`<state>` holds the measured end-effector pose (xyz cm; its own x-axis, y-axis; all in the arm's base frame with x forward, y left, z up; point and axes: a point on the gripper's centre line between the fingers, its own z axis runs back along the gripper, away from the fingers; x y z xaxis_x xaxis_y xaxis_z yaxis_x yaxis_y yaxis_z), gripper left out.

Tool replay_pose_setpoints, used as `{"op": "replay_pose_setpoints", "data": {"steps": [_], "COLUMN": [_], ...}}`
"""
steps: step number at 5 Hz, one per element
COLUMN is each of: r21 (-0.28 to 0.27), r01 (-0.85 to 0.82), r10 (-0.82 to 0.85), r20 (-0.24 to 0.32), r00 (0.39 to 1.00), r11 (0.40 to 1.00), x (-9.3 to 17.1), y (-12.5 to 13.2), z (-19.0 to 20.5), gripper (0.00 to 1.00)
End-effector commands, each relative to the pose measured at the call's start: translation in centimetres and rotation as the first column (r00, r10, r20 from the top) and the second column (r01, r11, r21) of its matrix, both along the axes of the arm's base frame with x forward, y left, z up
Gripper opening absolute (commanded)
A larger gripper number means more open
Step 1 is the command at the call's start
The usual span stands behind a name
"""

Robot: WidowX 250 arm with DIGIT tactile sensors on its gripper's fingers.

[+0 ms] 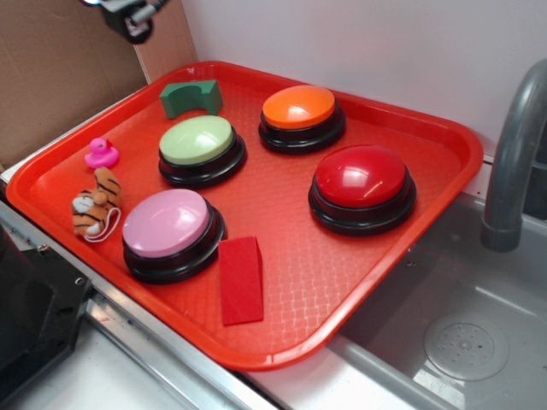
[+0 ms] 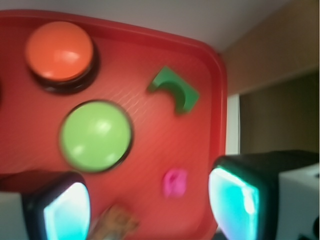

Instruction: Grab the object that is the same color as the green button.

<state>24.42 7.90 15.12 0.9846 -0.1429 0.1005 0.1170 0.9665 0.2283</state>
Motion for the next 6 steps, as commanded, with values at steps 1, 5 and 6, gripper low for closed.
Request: {"op": "replay_pose_setpoints", "data": {"steps": [1,5,6], "r21": [0.038,-0.124,-0.147], "r01": [0.296,0.537,0.539], "r10": [-0.296,-0.548,-0.555], "r20": [-0.008,-0.084,-0.101], "r00": [0.955,0.832,0.826], "r11": [0.954,0.834,0.829], "x": [4.5,7.8,8.4], "y": [5.6,5.4,4.7], "z": [-3.3,-9.9,-11.1], "gripper": [1.00,1.00,1.00]}}
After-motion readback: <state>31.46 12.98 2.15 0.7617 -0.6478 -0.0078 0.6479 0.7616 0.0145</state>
